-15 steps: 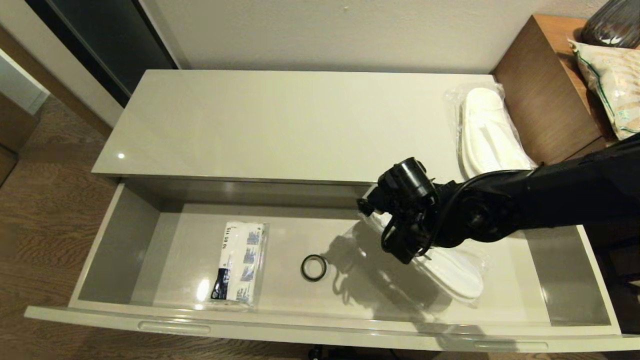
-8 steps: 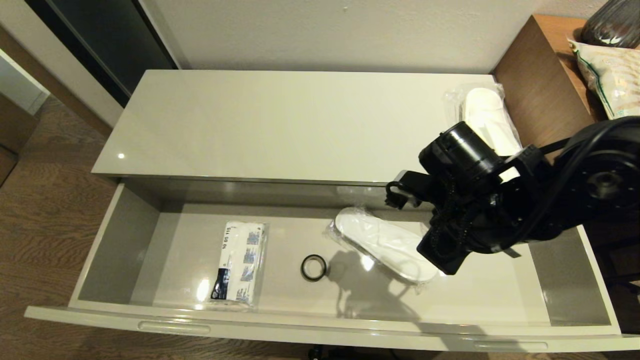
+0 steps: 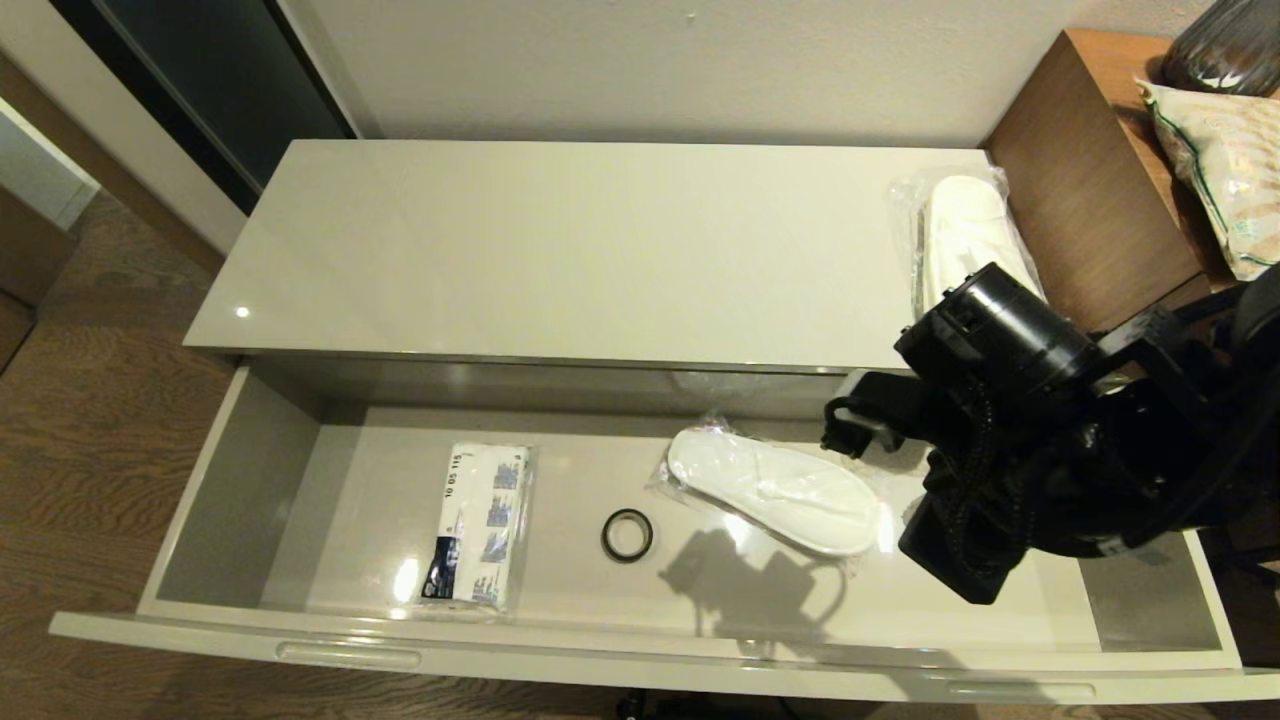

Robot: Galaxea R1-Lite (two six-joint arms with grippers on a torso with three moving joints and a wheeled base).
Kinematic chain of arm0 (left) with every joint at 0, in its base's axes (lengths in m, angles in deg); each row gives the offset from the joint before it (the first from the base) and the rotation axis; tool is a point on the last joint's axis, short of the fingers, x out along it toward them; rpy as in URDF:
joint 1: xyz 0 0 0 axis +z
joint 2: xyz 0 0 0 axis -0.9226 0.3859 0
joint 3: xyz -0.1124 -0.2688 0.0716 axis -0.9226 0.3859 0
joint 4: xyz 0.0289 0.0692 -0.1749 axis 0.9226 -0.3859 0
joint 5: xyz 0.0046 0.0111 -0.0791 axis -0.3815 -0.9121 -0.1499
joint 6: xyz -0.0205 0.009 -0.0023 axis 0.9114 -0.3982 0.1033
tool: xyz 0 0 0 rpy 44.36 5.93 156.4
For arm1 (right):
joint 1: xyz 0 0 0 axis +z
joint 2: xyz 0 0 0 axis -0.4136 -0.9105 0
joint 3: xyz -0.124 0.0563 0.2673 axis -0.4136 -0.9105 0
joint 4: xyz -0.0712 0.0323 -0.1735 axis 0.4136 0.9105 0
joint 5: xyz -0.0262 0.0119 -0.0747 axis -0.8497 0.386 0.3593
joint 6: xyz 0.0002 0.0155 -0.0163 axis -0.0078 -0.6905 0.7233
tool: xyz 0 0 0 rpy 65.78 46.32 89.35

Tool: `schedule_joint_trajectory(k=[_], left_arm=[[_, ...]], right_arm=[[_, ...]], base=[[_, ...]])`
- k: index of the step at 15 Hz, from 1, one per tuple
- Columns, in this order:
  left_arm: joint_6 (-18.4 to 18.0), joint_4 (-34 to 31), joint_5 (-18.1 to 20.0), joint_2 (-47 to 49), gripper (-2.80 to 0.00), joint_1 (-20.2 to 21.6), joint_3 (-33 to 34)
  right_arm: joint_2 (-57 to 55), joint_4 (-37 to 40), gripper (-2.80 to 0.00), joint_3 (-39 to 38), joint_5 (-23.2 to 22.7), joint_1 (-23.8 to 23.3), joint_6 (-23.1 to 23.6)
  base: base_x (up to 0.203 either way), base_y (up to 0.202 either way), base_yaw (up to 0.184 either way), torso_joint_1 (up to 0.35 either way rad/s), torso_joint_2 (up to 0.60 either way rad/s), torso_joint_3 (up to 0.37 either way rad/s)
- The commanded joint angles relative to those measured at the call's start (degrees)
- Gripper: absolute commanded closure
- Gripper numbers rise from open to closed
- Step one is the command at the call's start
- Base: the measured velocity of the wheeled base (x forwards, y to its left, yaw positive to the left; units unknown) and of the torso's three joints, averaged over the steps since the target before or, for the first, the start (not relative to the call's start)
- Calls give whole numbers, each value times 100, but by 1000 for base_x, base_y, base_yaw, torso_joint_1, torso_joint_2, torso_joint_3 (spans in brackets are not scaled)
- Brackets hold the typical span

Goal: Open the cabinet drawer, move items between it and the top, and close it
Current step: Take out the disposable slippers from the drawer

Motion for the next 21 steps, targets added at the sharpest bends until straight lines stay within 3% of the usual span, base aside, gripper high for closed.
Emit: schedule_joint_trajectory(k=[1, 7, 11, 17, 21], left_arm=[[-2, 0, 0, 7, -280, 0, 0], [-2, 0, 0, 7, -280, 0, 0], [-2, 0, 0, 7, -280, 0, 0], [-2, 0, 0, 7, -280, 0, 0], [-2, 0, 0, 7, -280, 0, 0]], right_arm=[[-624, -288, -280, 31, 17, -178, 34], [-2395, -1712, -280, 962, 278, -545, 241], [-2811, -2672, -280, 527, 342, -674, 307], [-3575, -5565, -280, -193, 470, -925, 1417], [-3889, -6422, -280, -438, 471, -965, 1700]], base=[[0, 0, 0, 0, 0, 0], [0, 0, 0, 0, 0, 0], [0, 0, 0, 0, 0, 0], [0, 0, 0, 0, 0, 0], [0, 0, 0, 0, 0, 0]])
